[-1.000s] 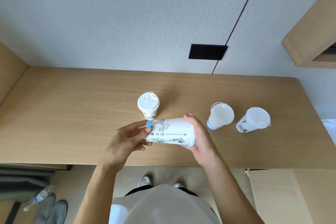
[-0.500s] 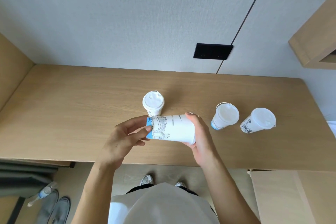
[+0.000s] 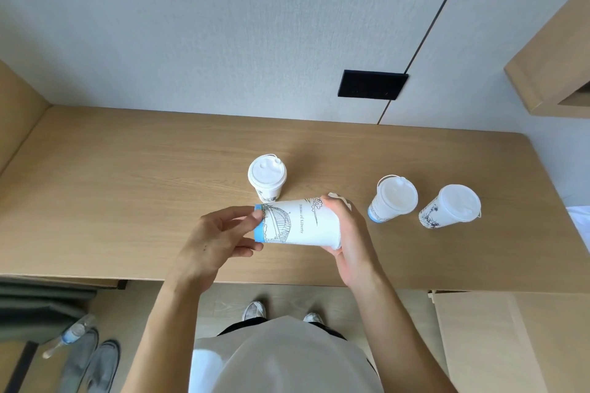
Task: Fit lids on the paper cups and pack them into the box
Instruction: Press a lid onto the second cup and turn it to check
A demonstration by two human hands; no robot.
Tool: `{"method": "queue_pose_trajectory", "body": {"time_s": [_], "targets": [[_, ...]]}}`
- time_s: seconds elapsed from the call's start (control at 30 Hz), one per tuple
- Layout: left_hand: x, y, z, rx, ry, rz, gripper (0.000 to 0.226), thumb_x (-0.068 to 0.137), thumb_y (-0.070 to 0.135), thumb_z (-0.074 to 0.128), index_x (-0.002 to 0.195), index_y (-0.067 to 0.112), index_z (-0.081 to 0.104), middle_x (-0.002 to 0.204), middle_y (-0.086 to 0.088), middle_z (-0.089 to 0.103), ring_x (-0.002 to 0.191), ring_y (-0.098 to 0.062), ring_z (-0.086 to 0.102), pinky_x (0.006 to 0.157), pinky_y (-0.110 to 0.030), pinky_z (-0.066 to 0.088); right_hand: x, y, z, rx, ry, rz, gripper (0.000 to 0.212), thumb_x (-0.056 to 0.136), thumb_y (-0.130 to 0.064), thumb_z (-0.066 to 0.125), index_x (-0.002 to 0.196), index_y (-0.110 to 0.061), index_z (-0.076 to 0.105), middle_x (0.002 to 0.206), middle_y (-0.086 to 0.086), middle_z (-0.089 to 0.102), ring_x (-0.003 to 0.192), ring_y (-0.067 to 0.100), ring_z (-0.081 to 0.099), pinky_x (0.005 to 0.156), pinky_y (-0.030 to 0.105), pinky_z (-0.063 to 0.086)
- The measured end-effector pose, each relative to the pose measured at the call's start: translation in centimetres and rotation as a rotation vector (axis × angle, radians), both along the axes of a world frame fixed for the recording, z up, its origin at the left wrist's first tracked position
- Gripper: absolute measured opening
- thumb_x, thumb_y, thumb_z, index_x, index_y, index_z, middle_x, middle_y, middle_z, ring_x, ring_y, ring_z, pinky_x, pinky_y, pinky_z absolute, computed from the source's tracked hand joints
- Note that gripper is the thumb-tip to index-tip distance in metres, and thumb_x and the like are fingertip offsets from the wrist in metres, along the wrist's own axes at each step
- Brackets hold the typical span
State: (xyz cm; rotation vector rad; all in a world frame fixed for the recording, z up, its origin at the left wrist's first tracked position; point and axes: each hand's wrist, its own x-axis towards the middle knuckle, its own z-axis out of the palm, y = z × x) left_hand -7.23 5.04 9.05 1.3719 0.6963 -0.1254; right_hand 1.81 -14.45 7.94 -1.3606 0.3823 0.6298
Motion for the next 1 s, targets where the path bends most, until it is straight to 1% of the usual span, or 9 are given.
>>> {"method": "queue_pose_trajectory", "body": {"time_s": [0.07, 0.13, 0.33, 0.47, 0.6, 0.7, 0.77, 0.9, 1.0], "targets": [[-0.1, 0.1, 0.1, -0.021, -0.015, -0.024, 0.032, 0.091, 0.031, 0.072, 0.12, 0.017, 0.073, 0.105, -0.009, 0.081, 0.079, -0.027, 0.073, 0.075, -0.032, 0.058, 0.0, -0.1, 0.0, 0.012, -0.002, 0.007, 0.043, 0.067, -0.047, 0.075, 0.108, -0.032, 0.072, 0.099, -0.015, 0.073, 0.102, 0.01, 0.07, 0.09, 0.038, 0.056], [-0.1, 0.1, 0.1, -0.011, -0.003, -0.008, 0.03, 0.092, 0.034, 0.071, 0.118, 0.019, 0.074, 0.104, -0.006, 0.081, 0.077, -0.027, 0.074, 0.075, -0.035, 0.058, 0.0, 0.0, -0.1, 0.014, -0.001, 0.017, 0.045, 0.066, -0.048, 0.076, 0.108, -0.031, 0.072, 0.101, -0.012, 0.073, 0.103, 0.012, 0.069, 0.09, 0.04, 0.056], [-0.3, 0.2, 0.2, -0.014, -0.043, -0.027, 0.044, 0.08, 0.038, 0.083, 0.12, 0.024, 0.073, 0.109, -0.003, 0.08, 0.078, -0.027, 0.074, 0.07, -0.034, 0.056, -0.2, 0.0, -0.1, 0.028, -0.014, 0.037, 0.043, 0.068, -0.047, 0.075, 0.107, -0.029, 0.072, 0.1, -0.01, 0.073, 0.101, 0.013, 0.069, 0.09, 0.04, 0.056], [0.1, 0.1, 0.1, 0.006, -0.002, 0.034, 0.033, 0.09, 0.042, 0.071, 0.114, 0.02, 0.076, 0.105, -0.004, 0.08, 0.066, -0.027, 0.07, 0.057, -0.029, 0.052, -0.2, 0.2, 0.0, 0.023, -0.015, 0.049, 0.053, 0.062, -0.051, 0.076, 0.111, -0.031, 0.071, 0.104, -0.01, 0.073, 0.106, 0.014, 0.069, 0.095, 0.043, 0.055], [-0.1, 0.2, 0.2, -0.014, -0.051, 0.009, 0.045, 0.08, 0.039, 0.075, 0.122, 0.024, 0.072, 0.111, -0.003, 0.08, 0.076, -0.028, 0.075, 0.063, -0.03, 0.055, 0.0, 0.1, 0.2, 0.034, -0.018, 0.036, 0.044, 0.07, -0.045, 0.074, 0.111, -0.03, 0.073, 0.102, -0.01, 0.075, 0.104, 0.013, 0.071, 0.098, 0.046, 0.056], [0.1, 0.0, 0.1, 0.017, -0.005, 0.049, 0.041, 0.084, 0.048, 0.072, 0.114, 0.02, 0.077, 0.106, -0.001, 0.08, 0.071, -0.029, 0.075, 0.058, -0.03, 0.054, 0.1, 0.0, 0.3, 0.038, -0.013, 0.038, 0.05, 0.064, -0.048, 0.077, 0.11, -0.029, 0.073, 0.105, -0.007, 0.075, 0.104, 0.014, 0.071, 0.1, 0.048, 0.056], [0.1, 0.0, -0.1, 0.018, -0.014, 0.041, 0.036, 0.088, 0.041, 0.073, 0.116, 0.019, 0.077, 0.106, -0.004, 0.08, 0.07, -0.028, 0.074, 0.058, -0.029, 0.055, 0.1, -0.1, 0.3, 0.037, -0.021, 0.037, 0.049, 0.065, -0.049, 0.077, 0.111, -0.03, 0.073, 0.104, -0.008, 0.076, 0.103, 0.012, 0.072, 0.096, 0.045, 0.057], [-0.2, 0.3, 0.3, -0.018, -0.059, -0.019, 0.046, 0.081, 0.033, 0.076, 0.126, 0.024, 0.07, 0.112, -0.002, 0.08, 0.083, -0.029, 0.077, 0.066, -0.028, 0.059, 0.2, -0.4, 0.5, 0.051, -0.019, 0.016, 0.029, 0.088, -0.037, 0.074, 0.116, -0.032, 0.072, 0.091, -0.02, 0.077, 0.099, 0.006, 0.072, 0.087, 0.037, 0.057], [0.3, -0.1, 0.5, 0.017, -0.022, -0.001, 0.032, 0.091, 0.038, 0.072, 0.119, 0.022, 0.074, 0.104, -0.002, 0.081, 0.079, -0.034, 0.077, 0.066, -0.033, 0.059, 0.2, -0.2, 0.9, 0.046, -0.019, 0.028, 0.041, 0.075, -0.043, 0.074, 0.114, -0.031, 0.072, 0.09, -0.021, 0.076, 0.099, 0.006, 0.072, 0.085, 0.036, 0.057]]}}
